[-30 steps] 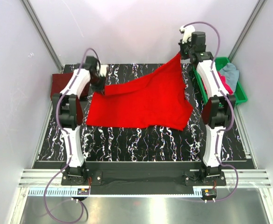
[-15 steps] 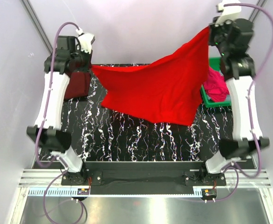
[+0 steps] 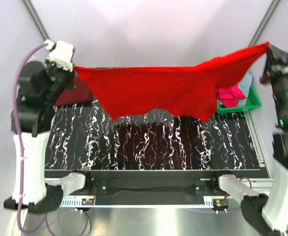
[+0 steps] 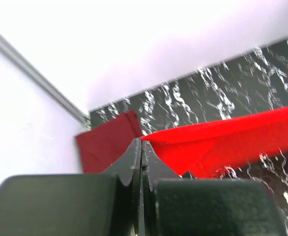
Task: Fold and stack the t-shirts
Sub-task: Flatten the tshirt out
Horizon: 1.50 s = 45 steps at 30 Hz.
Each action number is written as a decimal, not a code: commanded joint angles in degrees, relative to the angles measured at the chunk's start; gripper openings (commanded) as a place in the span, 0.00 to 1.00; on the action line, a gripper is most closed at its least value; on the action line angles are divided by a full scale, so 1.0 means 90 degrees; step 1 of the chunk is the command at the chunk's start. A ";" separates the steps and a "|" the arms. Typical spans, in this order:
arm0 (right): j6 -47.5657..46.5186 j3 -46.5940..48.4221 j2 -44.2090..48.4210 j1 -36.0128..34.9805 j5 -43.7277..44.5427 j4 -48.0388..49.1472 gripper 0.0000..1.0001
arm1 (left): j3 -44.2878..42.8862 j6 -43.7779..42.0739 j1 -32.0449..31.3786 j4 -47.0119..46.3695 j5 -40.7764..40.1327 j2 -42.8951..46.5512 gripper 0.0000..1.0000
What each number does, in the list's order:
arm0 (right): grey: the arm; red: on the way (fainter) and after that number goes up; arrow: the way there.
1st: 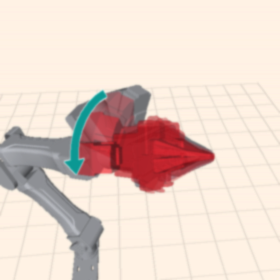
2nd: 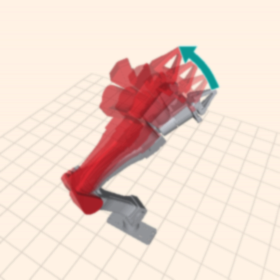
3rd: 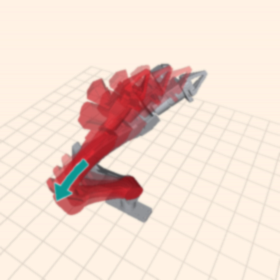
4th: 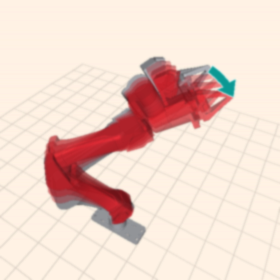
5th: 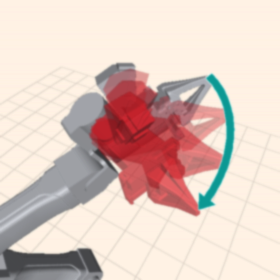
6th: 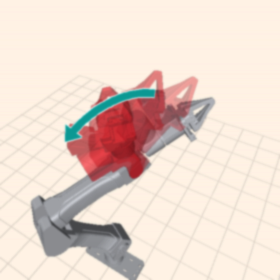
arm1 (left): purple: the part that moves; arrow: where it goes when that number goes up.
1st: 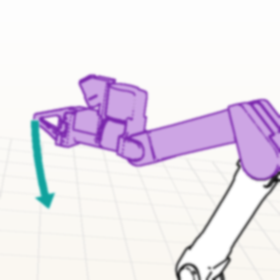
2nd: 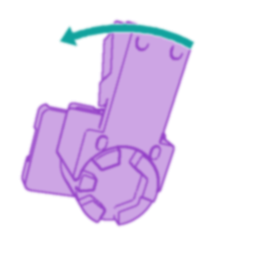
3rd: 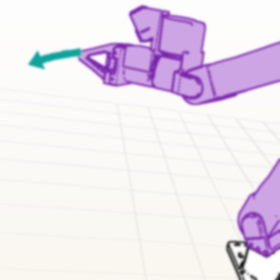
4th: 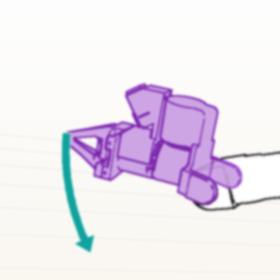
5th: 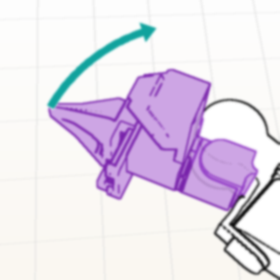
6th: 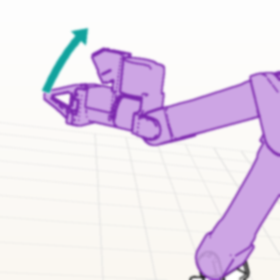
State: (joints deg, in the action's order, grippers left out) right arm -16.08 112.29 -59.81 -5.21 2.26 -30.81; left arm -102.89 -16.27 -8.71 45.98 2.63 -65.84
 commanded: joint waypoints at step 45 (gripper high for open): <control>-0.1866 0.2825 -0.8284 0.0482 -0.0124 0.1256 0.00 | -0.2758 -0.1688 0.1163 -0.0927 -0.1201 -0.7088 0.00</control>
State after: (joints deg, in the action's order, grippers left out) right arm -31.73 129.29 -133.84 -1.43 -2.39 -18.63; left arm -122.48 -29.74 1.06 39.88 -2.94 -131.55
